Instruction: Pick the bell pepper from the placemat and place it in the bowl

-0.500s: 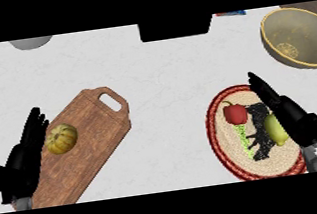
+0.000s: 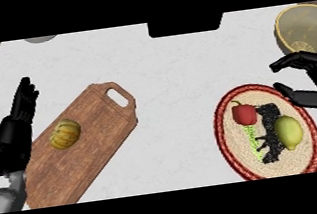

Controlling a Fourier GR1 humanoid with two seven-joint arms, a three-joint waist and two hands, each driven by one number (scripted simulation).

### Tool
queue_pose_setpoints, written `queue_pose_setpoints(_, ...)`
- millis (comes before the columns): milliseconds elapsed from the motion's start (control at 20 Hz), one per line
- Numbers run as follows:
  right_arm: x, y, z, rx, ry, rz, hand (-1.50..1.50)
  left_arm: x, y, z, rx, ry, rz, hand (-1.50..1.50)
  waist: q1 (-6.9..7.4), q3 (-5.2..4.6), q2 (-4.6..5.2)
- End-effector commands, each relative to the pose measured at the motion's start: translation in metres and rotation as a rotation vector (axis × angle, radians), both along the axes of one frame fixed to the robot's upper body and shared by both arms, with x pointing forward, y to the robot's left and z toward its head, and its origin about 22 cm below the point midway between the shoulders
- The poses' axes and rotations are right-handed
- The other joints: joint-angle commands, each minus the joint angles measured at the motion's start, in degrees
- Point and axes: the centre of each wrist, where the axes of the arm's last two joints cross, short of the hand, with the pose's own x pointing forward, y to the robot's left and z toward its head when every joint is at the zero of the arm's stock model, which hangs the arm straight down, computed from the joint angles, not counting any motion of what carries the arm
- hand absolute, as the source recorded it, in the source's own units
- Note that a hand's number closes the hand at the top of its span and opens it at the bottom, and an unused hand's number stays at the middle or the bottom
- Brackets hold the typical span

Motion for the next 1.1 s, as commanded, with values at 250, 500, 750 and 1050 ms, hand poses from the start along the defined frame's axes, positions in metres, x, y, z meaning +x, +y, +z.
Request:
queue_pose_setpoints(250,0.002,-0.079,0.019,-0.111,-0.204,0.289,-1.50,0.021,-0.026,0.021,0.051,-0.017,0.006,0.00,0.19,0.00,0.00)
queue_pose_setpoints(500,0.031,-0.060,0.049,-0.399,-0.168,0.335,-1.50,0.031,-0.023,0.036,0.052,0.008,-0.010,0.00,0.83,-0.18,-0.17)
queue_pose_setpoints(750,0.042,-0.034,0.077,-0.698,-0.154,0.379,-1.50,0.030,-0.023,0.029,0.046,0.014,0.007,0.00,0.51,-0.27,-0.36)
queue_pose_setpoints(1050,0.039,0.017,0.070,-0.889,-0.053,0.497,-1.50,0.024,-0.027,0.032,0.035,0.020,0.010,0.00,-0.43,-0.29,-0.75)
